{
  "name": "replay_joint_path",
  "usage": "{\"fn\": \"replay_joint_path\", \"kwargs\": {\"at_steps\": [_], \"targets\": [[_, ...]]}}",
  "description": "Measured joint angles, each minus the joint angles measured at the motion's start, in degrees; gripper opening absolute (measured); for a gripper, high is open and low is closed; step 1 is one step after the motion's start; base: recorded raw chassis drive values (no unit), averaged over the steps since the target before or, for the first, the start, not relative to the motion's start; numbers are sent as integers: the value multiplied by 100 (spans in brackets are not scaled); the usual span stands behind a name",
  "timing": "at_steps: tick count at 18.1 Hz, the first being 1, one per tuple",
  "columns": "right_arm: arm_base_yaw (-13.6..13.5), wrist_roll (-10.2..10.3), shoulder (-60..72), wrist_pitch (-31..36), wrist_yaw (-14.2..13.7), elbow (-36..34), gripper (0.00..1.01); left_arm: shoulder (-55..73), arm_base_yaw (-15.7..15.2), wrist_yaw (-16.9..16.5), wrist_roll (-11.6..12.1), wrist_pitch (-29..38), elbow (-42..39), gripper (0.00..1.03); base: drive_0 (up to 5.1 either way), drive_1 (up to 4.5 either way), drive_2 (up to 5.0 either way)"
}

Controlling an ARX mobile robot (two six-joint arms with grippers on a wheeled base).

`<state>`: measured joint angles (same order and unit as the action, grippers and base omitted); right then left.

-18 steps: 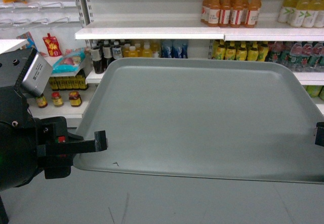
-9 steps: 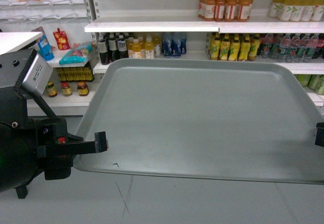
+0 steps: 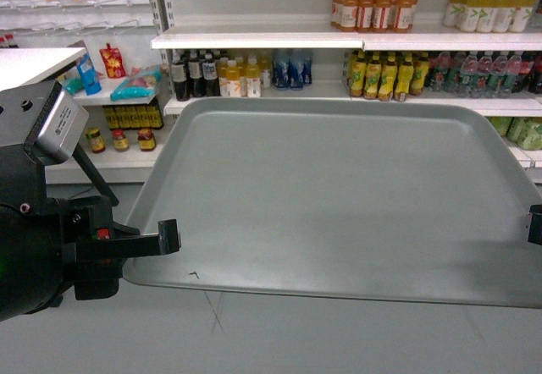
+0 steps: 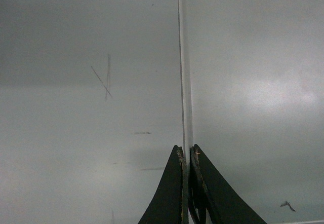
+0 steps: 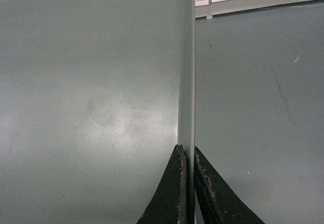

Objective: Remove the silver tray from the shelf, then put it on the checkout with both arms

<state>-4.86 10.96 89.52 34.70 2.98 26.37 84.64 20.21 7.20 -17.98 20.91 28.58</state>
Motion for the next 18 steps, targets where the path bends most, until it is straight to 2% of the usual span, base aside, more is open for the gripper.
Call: {"fn": "replay_joint_path", "kwargs": {"at_steps": [18], "targets": [[-2, -2, 0, 22, -2, 0, 3, 0, 4, 2, -4, -4, 7, 3, -485, 241, 252]]}}
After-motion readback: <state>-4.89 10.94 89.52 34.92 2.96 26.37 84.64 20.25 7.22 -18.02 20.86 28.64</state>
